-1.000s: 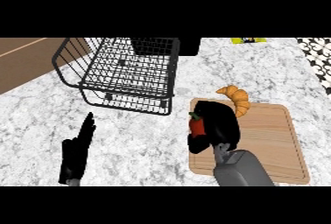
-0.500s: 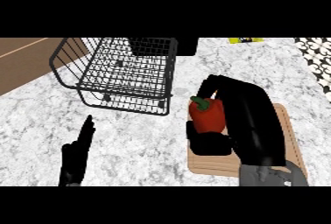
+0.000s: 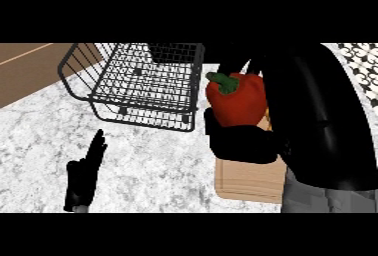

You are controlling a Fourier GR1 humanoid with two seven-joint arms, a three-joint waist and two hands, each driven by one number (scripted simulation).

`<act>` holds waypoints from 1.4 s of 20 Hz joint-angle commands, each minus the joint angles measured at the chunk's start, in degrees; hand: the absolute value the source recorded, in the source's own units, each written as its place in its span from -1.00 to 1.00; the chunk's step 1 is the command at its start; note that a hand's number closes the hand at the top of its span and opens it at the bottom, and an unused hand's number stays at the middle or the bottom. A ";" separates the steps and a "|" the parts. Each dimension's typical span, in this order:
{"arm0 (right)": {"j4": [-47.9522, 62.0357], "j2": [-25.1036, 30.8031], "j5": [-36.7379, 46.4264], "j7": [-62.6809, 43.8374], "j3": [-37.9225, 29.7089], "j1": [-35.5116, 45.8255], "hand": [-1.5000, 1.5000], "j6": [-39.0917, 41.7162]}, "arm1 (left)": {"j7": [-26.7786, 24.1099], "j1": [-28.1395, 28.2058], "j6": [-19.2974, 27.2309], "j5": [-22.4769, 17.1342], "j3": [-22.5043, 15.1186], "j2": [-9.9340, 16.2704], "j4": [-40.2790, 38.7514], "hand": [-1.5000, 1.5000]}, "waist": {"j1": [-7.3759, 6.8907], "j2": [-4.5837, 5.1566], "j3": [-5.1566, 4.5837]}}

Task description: Pick the bell pepper from the cutting board and place it in the tiered basket

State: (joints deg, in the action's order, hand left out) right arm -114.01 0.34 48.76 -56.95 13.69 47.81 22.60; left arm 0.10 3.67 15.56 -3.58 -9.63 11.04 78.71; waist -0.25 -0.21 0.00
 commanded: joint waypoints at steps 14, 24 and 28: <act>38.98 -0.33 -2.00 7.62 -9.32 20.47 1.00 -11.68 | 0.74 -0.31 -0.96 1.90 0.58 -0.67 0.03 0.00 | -0.74 0.39 -0.04; 63.47 -0.34 -4.95 13.28 -2.08 27.24 1.00 -25.79 | 0.56 -2.92 -0.27 3.54 -0.41 -3.50 -1.47 0.00 | -1.86 0.72 -0.09; 71.46 -0.34 -7.75 14.70 -0.13 27.69 1.00 -33.31 | 2.22 -0.72 -2.24 2.82 0.03 -1.34 2.04 0.00 | -2.63 0.75 -0.06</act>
State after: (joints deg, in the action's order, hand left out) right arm -50.74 0.01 43.74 -43.04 11.64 73.54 -4.43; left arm 1.16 2.36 14.31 -0.65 -9.47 9.07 79.18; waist -2.11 0.42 -0.03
